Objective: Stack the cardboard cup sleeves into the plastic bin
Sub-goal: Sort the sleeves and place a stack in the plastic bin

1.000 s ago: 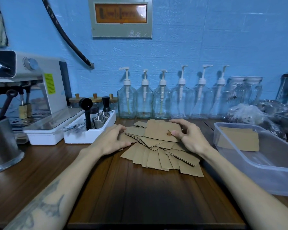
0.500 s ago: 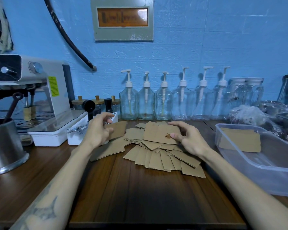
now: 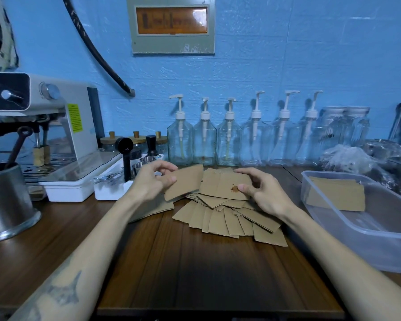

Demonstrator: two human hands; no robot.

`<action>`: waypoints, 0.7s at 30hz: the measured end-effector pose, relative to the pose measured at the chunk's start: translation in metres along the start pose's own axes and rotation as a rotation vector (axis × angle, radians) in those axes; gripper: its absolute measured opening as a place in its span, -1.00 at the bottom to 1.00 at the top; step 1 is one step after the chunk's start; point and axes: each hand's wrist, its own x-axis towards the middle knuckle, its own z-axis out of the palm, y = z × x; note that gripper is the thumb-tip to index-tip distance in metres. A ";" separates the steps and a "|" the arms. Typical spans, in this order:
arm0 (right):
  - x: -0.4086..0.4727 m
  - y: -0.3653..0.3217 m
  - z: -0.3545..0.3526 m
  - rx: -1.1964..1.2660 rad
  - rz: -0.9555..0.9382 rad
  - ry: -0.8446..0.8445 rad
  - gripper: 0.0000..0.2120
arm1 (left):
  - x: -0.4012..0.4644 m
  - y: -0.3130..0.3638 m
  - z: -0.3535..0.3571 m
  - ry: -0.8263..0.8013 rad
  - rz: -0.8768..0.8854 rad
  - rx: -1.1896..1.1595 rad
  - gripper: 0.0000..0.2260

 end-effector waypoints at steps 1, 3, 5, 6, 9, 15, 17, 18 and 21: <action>0.000 0.000 0.000 0.002 0.003 -0.001 -0.64 | -0.001 -0.001 0.000 -0.052 -0.012 -0.007 -0.76; 0.000 0.000 0.000 0.004 0.005 0.000 -0.64 | -0.002 -0.001 0.001 -0.140 -0.058 -0.004 -0.65; 0.000 0.000 0.000 0.003 0.006 0.001 -0.64 | -0.003 -0.002 0.002 -0.202 -0.107 0.029 -0.59; 0.000 0.001 0.000 0.004 0.007 0.002 -0.64 | -0.003 -0.003 0.002 -0.209 -0.120 0.027 -0.58; 0.000 0.000 0.000 0.003 0.005 0.007 -0.64 | 0.000 -0.002 -0.001 -0.068 -0.120 -0.061 -0.58; 0.000 -0.001 0.000 0.012 0.008 -0.001 -0.64 | 0.001 0.009 -0.006 0.246 0.056 -0.477 -0.60; 0.000 -0.002 0.001 0.013 0.005 -0.005 -0.64 | -0.002 0.017 -0.001 0.204 0.106 -0.522 -0.63; -0.001 -0.002 0.001 0.018 0.003 -0.006 -0.64 | -0.003 0.020 0.003 0.163 0.116 -0.511 -0.66; 0.000 -0.003 0.001 0.039 -0.001 -0.008 -0.65 | -0.011 0.025 0.018 -0.002 0.110 -0.397 -0.69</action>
